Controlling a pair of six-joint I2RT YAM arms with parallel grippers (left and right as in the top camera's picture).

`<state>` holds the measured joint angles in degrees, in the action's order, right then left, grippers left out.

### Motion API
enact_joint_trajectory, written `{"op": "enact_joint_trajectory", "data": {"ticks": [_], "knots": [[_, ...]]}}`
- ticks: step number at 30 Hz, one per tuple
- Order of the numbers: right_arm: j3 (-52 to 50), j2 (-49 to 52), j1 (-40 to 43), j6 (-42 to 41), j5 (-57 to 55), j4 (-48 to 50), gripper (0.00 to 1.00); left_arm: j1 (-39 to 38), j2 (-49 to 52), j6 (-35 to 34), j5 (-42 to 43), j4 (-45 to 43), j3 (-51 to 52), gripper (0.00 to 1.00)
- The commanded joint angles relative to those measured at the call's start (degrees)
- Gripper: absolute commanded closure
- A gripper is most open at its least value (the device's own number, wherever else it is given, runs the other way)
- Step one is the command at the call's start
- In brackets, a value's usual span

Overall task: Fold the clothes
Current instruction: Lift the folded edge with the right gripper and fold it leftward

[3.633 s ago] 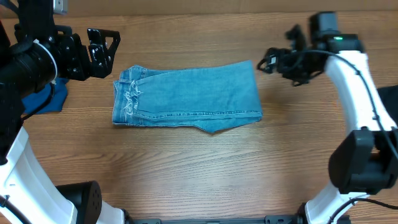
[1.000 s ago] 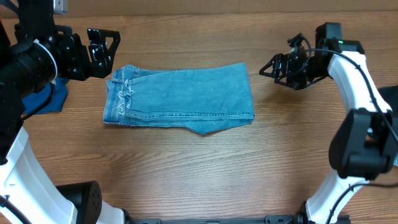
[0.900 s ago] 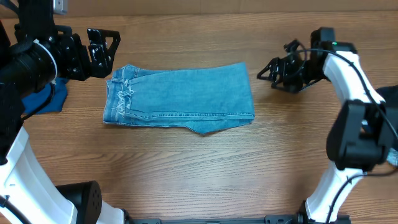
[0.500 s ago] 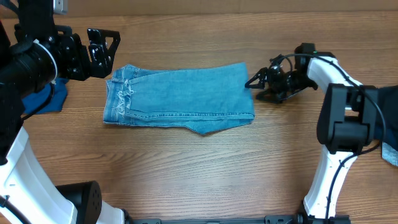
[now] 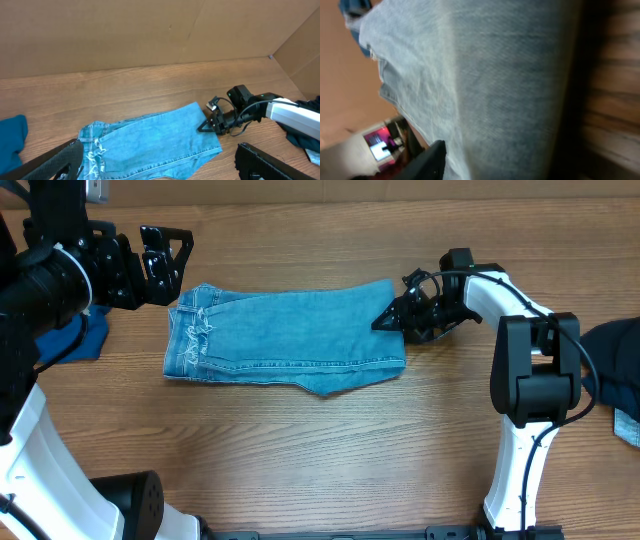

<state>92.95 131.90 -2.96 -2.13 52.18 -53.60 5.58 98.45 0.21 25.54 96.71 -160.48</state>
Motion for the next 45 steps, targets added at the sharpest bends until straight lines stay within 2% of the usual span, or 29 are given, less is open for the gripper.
{"op": "enact_joint_trajectory", "data": {"ticks": [1,3,6,16,26,32,40,45], "knots": [[0.0,0.8,-0.2,-0.1,1.5,0.4,0.73,-0.2,0.2,0.7,0.9,0.1,0.2,0.0],[0.0,0.8,-0.7,-0.1,1.8,0.4,0.87,-0.2,0.2,0.7,0.9,0.1,0.2,0.0],[0.0,0.8,-1.3,-0.1,5.2,1.0,0.96,-0.2,0.2,0.7,0.9,0.1,0.2,0.0],[0.0,-0.2,2.2,-1.2,7.3,1.0,0.96,-0.2,0.2,0.7,0.9,0.1,0.2,0.0],[0.1,-9.4,14.9,-0.5,7.1,-1.4,0.96,-0.2,0.2,0.7,0.9,0.1,0.2,0.0],[1.9,-16.0,19.3,1.0,-6.3,-6.0,0.96,-0.2,0.2,0.7,0.9,0.1,0.2,0.0],[8.1,-23.8,19.4,0.9,-23.3,-12.9,0.96,-0.2,0.2,0.7,0.9,0.1,0.2,0.0],[13.0,-24.1,18.6,0.8,-25.7,-16.9,0.96,-0.2,0.2,0.7,0.9,0.1,0.2,0.0]]}}
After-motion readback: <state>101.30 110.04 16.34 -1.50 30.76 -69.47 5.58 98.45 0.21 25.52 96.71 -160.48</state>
